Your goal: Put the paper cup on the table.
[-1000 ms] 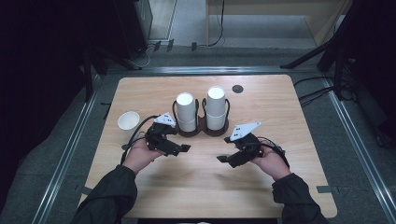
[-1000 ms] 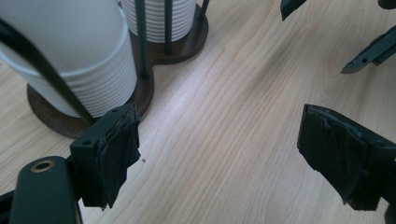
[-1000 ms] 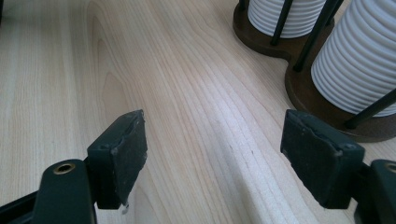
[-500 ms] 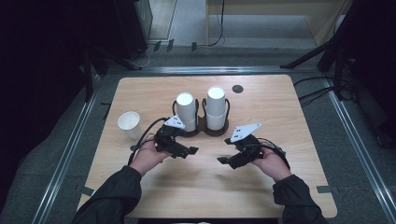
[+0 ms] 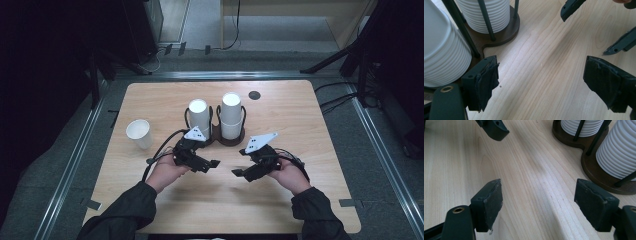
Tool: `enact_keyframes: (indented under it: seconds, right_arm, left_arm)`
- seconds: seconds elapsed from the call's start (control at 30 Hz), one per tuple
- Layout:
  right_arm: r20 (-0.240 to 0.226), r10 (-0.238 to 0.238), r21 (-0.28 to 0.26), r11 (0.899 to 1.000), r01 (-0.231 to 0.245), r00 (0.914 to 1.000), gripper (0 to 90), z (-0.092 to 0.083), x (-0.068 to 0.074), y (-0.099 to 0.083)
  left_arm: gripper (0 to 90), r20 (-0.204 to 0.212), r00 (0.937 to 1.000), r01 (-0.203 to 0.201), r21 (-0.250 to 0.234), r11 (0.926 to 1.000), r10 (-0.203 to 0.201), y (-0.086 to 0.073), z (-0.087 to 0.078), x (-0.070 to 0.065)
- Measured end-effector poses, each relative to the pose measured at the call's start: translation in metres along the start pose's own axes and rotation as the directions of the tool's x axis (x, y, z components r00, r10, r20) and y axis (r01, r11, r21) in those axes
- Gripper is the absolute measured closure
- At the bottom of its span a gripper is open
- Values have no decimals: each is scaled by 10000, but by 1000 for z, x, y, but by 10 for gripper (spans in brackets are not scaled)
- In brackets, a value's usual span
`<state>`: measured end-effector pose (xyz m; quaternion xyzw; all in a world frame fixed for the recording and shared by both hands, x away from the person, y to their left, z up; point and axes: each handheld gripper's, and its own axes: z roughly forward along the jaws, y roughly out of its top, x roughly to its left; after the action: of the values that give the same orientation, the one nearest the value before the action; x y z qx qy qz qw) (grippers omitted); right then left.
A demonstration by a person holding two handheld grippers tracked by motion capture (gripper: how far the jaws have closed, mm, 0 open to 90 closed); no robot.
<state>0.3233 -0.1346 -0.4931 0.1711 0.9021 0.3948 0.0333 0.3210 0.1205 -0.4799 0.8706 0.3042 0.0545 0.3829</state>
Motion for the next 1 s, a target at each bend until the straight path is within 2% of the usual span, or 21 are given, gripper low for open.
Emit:
enact_keyframes:
  seconds: [0.2,0.33,0.53,1.0]
  right_arm:
    - [-51,9,67,10000,-8,10000,231,1,1,0]
    - [-89,-33,100,9999,34,10000,231,2,2,1]
    - [-110,-55,146,9999,56,9999,231,3,2,1]
    - [-203,-168,201,9997,172,9997,230,6,2,2]
  left_arm:
    - [135,-182,9998,-99,-141,9999,97,-1,6,-5]
    - [135,-238,9993,-286,12,9996,286,-3,10,-7]
    - [135,-176,9992,-360,149,9992,363,-6,14,-9]
    - [134,-168,9997,-192,232,9995,196,-10,13,-4]
